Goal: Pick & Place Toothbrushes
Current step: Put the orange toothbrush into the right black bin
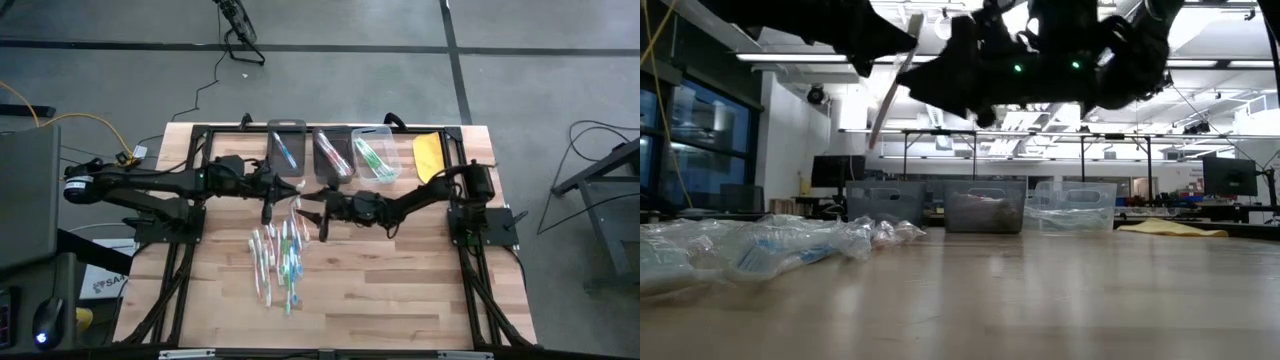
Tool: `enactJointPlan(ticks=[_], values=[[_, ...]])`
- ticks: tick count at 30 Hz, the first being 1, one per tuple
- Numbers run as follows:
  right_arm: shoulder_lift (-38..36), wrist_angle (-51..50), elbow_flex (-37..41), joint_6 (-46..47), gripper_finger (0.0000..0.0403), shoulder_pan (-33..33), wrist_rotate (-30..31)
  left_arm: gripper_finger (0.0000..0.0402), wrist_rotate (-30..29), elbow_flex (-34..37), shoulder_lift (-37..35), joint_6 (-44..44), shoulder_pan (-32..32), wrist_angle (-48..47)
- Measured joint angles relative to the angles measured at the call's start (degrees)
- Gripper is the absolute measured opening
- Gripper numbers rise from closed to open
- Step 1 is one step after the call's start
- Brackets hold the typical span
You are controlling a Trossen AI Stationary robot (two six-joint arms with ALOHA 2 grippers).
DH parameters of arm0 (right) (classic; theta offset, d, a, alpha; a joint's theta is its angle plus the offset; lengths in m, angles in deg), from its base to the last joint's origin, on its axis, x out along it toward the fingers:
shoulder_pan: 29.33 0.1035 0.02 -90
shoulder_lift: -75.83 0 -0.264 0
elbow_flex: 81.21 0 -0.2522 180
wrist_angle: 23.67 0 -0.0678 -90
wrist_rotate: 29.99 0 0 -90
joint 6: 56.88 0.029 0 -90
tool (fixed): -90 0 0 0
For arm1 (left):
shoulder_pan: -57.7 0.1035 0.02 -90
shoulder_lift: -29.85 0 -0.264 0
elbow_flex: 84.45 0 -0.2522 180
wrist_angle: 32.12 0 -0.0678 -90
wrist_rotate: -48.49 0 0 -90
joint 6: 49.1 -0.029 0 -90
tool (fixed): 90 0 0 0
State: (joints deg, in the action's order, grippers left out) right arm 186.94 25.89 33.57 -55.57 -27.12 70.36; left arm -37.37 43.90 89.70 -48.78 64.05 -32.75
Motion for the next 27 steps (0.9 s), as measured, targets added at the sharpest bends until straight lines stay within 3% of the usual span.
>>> enactJointPlan(ticks=[9,12,17,22,27], values=[[0.00,-10.18,-6.64,-0.08,0.0179,-2.11,-3.20,0.0000,1.16,0.00,0.00,-0.11,0.02,0.46],[0.01,-10.78,-6.84,-0.09,0.0136,-1.95,-2.70,0.0000,1.29,0.00,0.00,-0.11,0.02,0.42],[0.02,-12.17,-6.84,-0.03,0.0030,-2.05,-2.63,0.0000,1.23,0.02,0.01,-0.17,0.02,-0.06],[0.01,-12.94,-6.84,0.56,0.0028,-2.03,-2.80,0.0017,1.31,0.02,0.02,-0.11,0.00,-1.04],[-0.60,-16.13,-6.82,0.54,0.0028,-2.01,-2.63,0.0065,1.30,0.02,0.02,-0.09,0.01,-1.73]])
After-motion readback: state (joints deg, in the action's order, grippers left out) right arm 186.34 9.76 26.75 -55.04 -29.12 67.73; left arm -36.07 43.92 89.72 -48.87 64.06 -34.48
